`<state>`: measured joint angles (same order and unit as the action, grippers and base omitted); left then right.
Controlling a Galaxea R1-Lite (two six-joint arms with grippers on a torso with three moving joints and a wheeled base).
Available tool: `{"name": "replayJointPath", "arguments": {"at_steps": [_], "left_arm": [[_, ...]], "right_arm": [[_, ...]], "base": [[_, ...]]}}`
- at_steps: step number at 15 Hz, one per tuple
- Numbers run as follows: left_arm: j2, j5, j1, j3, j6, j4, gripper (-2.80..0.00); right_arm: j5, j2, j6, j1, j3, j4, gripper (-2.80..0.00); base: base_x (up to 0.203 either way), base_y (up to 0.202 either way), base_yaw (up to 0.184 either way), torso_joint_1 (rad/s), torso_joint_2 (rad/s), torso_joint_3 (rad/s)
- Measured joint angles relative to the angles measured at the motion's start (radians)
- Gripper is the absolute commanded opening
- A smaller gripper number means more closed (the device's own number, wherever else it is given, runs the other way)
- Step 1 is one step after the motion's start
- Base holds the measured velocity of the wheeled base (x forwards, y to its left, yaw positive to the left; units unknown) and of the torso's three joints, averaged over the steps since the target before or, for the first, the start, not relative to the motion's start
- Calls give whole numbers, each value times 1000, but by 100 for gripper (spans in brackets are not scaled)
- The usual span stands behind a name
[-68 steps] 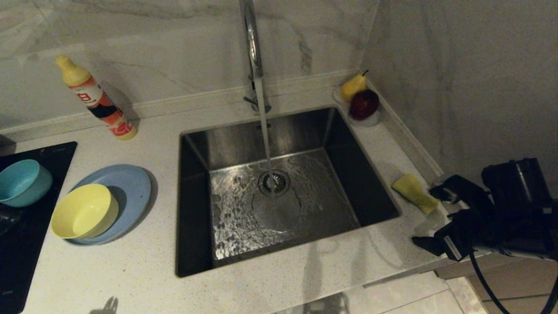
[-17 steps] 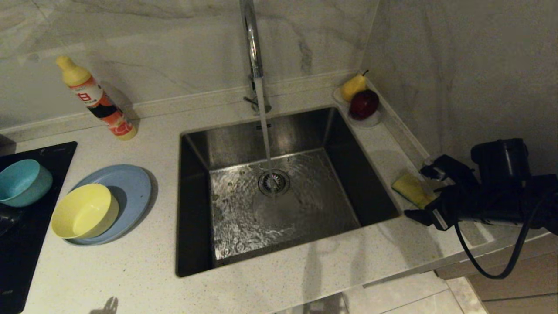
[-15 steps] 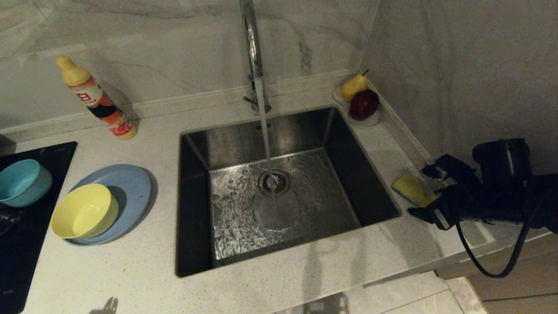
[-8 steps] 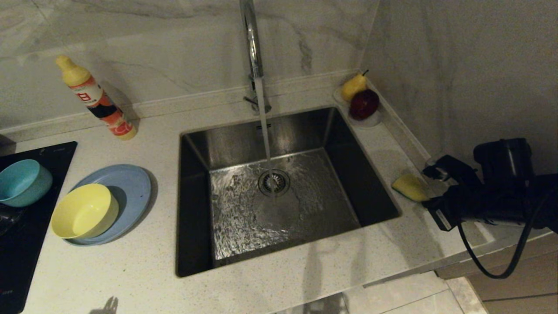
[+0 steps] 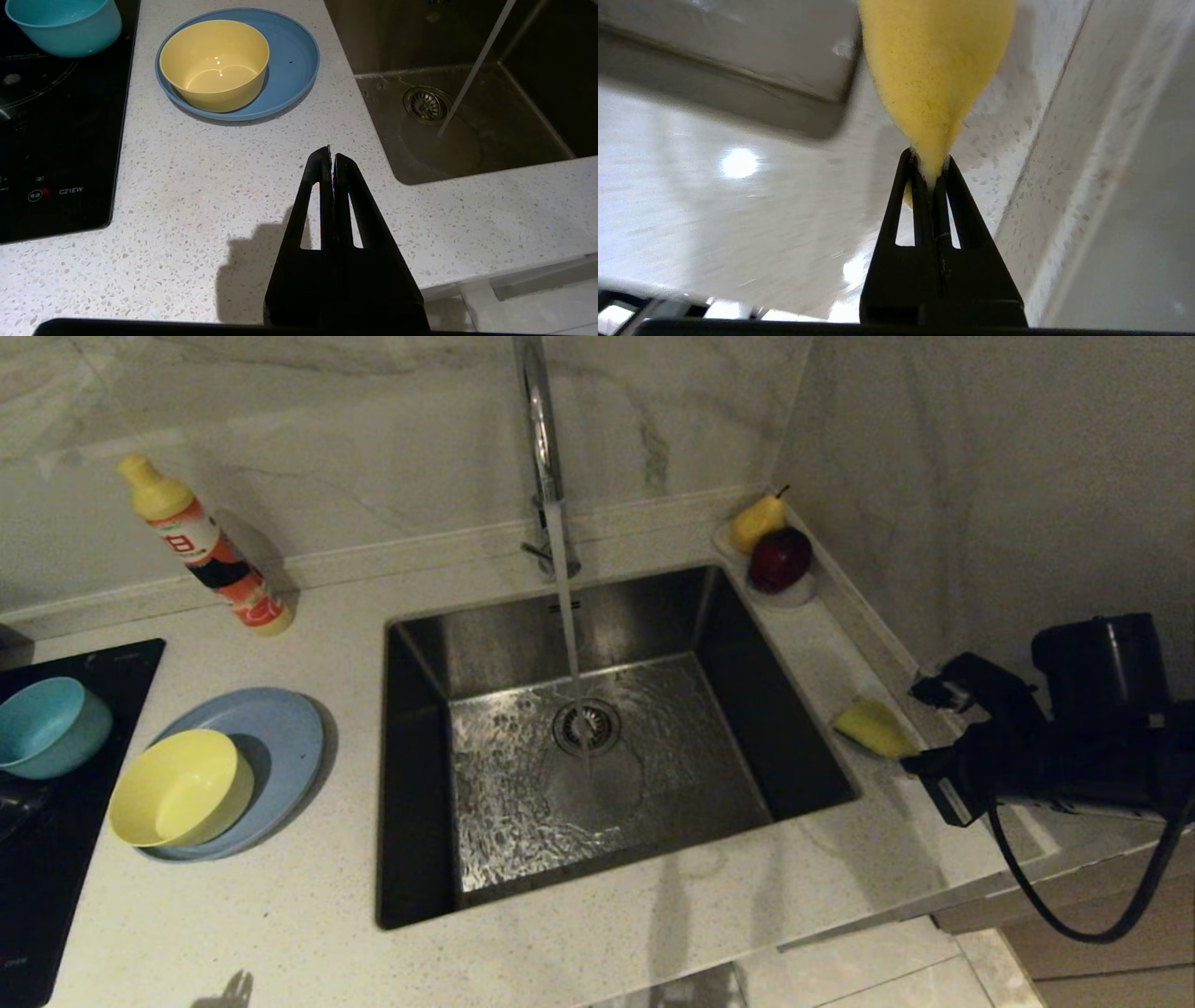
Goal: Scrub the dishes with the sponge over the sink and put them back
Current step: Pick up a bowl and the sponge
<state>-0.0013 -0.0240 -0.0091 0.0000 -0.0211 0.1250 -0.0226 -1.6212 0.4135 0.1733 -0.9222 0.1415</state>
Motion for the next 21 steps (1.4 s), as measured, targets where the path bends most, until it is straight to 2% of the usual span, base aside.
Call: {"name": "replayJointPath", "arguments": {"at_steps": [3, 6, 8, 12, 14, 17, 19, 21], "left_arm": [[0, 0, 0, 0, 0, 0, -280], [0, 0, 0, 0, 0, 0, -280], [0, 0, 0, 0, 0, 0, -280], [0, 0, 0, 0, 0, 0, -280], [0, 0, 0, 0, 0, 0, -280], [0, 0, 0, 0, 0, 0, -280], [0, 0, 0, 0, 1, 0, -280], [0, 0, 0, 0, 0, 0, -280]], "right_arm": [[5, 118, -81, 107, -27, -105, -280], [41, 218, -222, 272, -82, -218, -280], [110, 260, -317, 404, -107, -277, -280], [272, 299, -536, 654, -123, -299, -280], [327, 306, -601, 755, -115, -311, -280], [346, 300, -624, 834, -100, -334, -280], [357, 281, -644, 850, -98, -336, -280], [409, 250, -648, 859, -99, -335, -280]], "base": [[0, 0, 0, 0, 0, 0], [0, 0, 0, 0, 0, 0], [0, 0, 0, 0, 0, 0], [0, 0, 0, 0, 0, 0], [0, 0, 0, 0, 0, 0], [0, 0, 0, 0, 0, 0], [0, 0, 0, 0, 0, 0], [0, 0, 0, 0, 0, 0]]}}
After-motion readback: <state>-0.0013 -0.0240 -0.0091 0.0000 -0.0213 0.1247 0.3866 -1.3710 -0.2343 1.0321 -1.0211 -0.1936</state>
